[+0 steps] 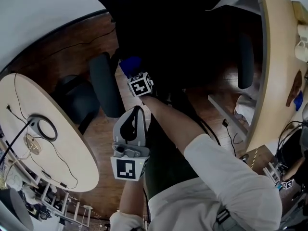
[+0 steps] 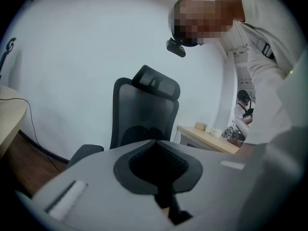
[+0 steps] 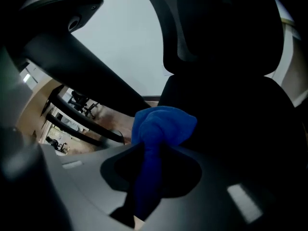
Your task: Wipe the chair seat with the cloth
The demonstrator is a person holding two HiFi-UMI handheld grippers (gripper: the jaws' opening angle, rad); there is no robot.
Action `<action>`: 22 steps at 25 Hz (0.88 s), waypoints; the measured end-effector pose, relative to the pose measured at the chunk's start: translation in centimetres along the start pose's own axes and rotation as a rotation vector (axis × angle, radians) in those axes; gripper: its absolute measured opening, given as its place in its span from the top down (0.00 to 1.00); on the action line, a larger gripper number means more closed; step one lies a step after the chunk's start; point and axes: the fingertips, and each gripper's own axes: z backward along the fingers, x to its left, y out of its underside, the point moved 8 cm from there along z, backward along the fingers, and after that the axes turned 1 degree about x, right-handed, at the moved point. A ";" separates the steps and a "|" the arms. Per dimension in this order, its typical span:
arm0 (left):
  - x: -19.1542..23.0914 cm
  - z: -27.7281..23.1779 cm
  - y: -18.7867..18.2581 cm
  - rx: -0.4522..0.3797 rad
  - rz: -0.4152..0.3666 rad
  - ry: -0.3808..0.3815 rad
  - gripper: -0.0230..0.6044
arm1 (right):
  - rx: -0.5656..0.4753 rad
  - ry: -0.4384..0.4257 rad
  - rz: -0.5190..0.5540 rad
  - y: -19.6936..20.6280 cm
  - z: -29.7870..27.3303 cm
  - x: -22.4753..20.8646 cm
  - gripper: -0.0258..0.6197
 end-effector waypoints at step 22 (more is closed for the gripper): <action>-6.9 0.7 4.4 0.054 0.061 0.042 0.96 | -0.125 0.272 -0.065 5.7 18.4 -28.0 0.82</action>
